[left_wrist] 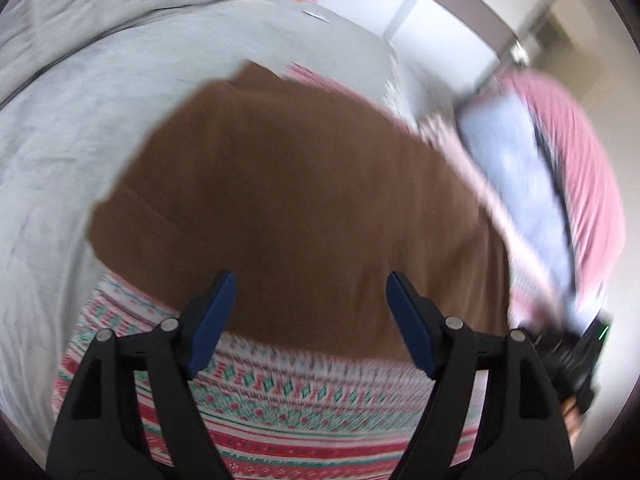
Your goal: Fold large clothes
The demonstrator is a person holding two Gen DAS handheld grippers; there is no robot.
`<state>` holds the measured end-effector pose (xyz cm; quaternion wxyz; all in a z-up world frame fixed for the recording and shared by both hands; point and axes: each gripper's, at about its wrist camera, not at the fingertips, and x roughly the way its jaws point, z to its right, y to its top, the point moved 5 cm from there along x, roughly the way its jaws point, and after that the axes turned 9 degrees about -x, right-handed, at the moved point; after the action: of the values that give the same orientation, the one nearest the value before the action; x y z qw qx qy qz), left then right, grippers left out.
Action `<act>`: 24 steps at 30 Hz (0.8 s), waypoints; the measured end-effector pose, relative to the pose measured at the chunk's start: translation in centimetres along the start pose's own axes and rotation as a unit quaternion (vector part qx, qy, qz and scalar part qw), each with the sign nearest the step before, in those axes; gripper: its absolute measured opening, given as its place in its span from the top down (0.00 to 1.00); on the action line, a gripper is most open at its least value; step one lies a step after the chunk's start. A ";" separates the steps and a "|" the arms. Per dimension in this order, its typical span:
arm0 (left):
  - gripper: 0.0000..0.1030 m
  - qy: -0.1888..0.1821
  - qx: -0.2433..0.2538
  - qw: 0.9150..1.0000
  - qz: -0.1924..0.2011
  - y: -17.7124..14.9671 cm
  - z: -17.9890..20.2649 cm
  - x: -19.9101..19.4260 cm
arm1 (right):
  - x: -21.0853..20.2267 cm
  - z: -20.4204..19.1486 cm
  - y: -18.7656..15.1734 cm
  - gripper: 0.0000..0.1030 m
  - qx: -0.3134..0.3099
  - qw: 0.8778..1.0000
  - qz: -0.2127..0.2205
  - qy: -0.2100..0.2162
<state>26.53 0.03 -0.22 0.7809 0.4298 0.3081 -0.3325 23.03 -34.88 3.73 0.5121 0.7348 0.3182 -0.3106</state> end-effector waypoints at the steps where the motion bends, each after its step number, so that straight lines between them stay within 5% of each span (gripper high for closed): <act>1: 0.25 0.012 0.022 1.000 0.001 -0.9 0.3 0.9 | 0.2 -0.3 -0.4 0.34 -0.014 1.000 0.001 0.001; 3: 0.25 0.031 0.038 0.999 0.016 -1.2 -0.2 2.3 | 0.4 -0.3 -0.9 0.44 -0.033 0.999 0.002 -0.011; 13: 0.25 0.103 0.041 0.994 0.024 -1.5 -1.2 5.3 | 3.1 1.2 -0.3 0.47 -0.057 0.998 -0.012 -0.027; 24: 0.25 0.118 0.037 0.992 0.015 -2.1 -1.5 6.6 | 7.8 0.3 -0.7 0.47 -0.146 0.987 -0.030 -0.063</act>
<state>28.46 -1.14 -6.89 0.7274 0.4998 0.3790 -0.2784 27.18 -33.78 -2.81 0.6233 0.6215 0.3492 -0.3215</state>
